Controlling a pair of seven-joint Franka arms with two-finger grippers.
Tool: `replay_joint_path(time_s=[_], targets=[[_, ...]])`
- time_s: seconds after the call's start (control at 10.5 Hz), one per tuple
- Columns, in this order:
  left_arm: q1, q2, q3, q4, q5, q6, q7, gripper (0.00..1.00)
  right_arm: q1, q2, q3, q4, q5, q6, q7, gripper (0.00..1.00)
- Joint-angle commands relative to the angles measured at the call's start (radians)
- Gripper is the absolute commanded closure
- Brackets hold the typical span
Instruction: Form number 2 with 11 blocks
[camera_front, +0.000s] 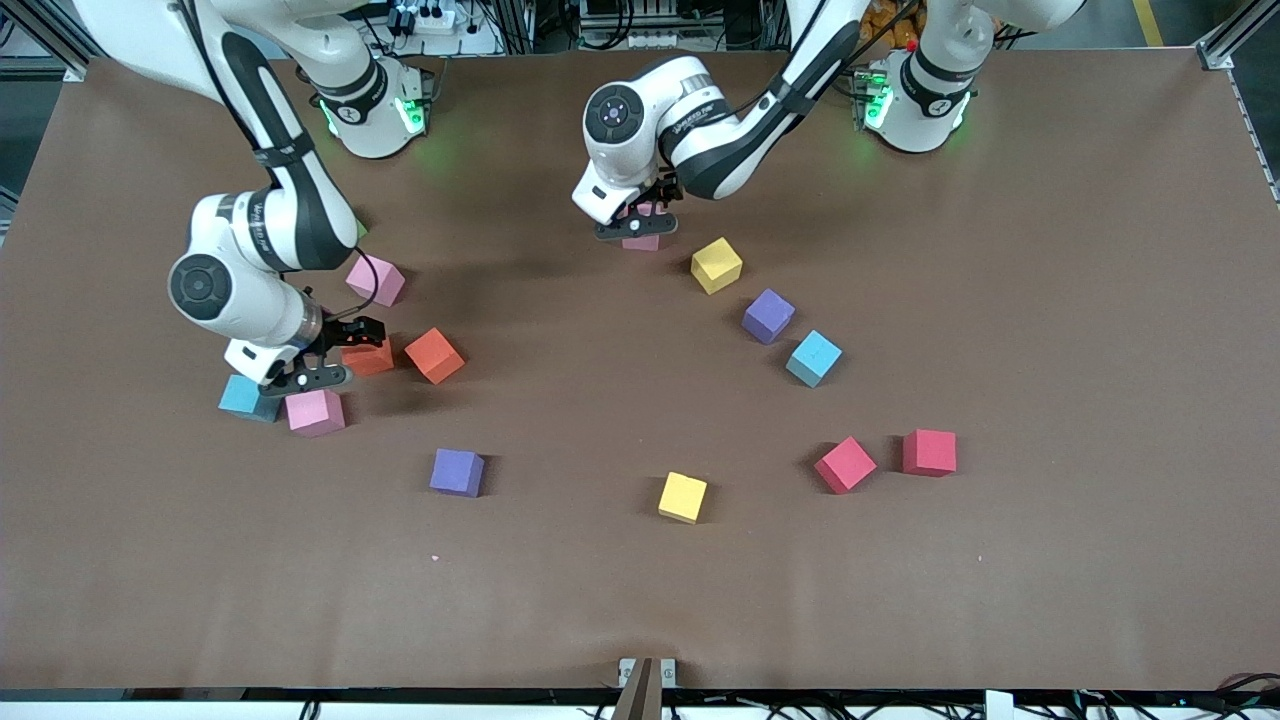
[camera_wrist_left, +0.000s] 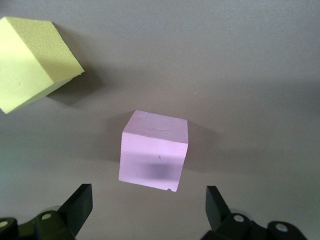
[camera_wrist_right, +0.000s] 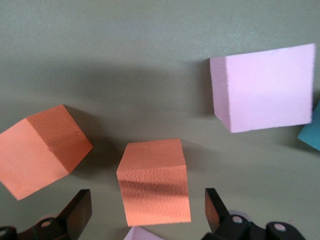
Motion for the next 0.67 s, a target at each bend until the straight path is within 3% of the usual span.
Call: replay_joint_path(time_s=[0.0,0.57], targets=[[0.014,-0.022,0.005,-0.004,0.025,0.007,-0.027,0.00,0.000,0.011,-0.004,-0.047,0.010,0.082,-0.069,0.00],[0.033,-0.014,0.008,-0.007,0.025,0.032,-0.027,0.00,-0.011,0.047,-0.004,-0.046,0.010,0.096,-0.117,0.00]])
